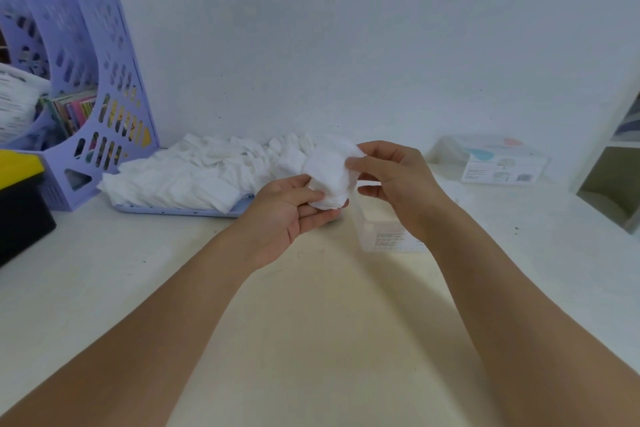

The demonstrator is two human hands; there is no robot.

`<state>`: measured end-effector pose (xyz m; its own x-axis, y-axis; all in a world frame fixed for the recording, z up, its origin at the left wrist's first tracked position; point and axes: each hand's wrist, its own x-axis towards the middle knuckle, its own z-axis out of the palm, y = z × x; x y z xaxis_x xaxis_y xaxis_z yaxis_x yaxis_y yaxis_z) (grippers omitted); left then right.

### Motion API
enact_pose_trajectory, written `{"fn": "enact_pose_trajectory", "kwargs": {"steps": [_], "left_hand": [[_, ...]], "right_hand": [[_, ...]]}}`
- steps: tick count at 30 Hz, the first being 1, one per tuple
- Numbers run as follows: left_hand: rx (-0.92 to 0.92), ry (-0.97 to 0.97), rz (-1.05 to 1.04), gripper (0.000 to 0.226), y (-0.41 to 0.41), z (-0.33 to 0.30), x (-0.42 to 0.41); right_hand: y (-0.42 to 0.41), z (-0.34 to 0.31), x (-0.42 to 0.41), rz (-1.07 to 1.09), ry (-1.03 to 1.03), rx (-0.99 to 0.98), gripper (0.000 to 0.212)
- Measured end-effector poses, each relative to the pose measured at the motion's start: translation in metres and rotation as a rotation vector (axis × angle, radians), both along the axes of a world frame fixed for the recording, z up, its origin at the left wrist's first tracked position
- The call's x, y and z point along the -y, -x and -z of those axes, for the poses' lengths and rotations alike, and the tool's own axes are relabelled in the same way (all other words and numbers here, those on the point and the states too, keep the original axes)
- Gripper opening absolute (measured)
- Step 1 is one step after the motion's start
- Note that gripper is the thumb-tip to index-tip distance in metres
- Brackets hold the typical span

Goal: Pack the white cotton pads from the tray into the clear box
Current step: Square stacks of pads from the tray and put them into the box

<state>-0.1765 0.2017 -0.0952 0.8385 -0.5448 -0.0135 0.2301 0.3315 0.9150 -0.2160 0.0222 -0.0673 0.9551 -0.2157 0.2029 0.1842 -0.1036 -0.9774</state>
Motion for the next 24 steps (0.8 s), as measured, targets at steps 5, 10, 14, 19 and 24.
{"fn": "enact_pose_trajectory", "kwargs": {"steps": [5, 10, 14, 19, 24], "left_hand": [[-0.021, -0.014, -0.049, 0.032, -0.003, 0.003, -0.001], [-0.037, -0.002, -0.030, 0.032, -0.003, 0.002, 0.001], [0.000, -0.016, 0.062, 0.033, 0.000, 0.002, 0.001], [-0.063, 0.042, 0.071, 0.035, 0.001, 0.001, 0.002], [-0.192, 0.115, 0.087, 0.045, 0.002, 0.001, 0.003]], "right_hand": [[-0.002, -0.007, 0.007, 0.062, -0.102, 0.039, 0.005], [0.001, -0.006, 0.010, -0.180, -0.083, -0.029, 0.013], [-0.002, 0.002, 0.008, -0.126, 0.085, -0.016, 0.012], [-0.003, 0.002, 0.009, -0.117, 0.105, -0.030, 0.016], [-0.003, 0.004, 0.002, -0.092, 0.196, -0.041, 0.017]]}}
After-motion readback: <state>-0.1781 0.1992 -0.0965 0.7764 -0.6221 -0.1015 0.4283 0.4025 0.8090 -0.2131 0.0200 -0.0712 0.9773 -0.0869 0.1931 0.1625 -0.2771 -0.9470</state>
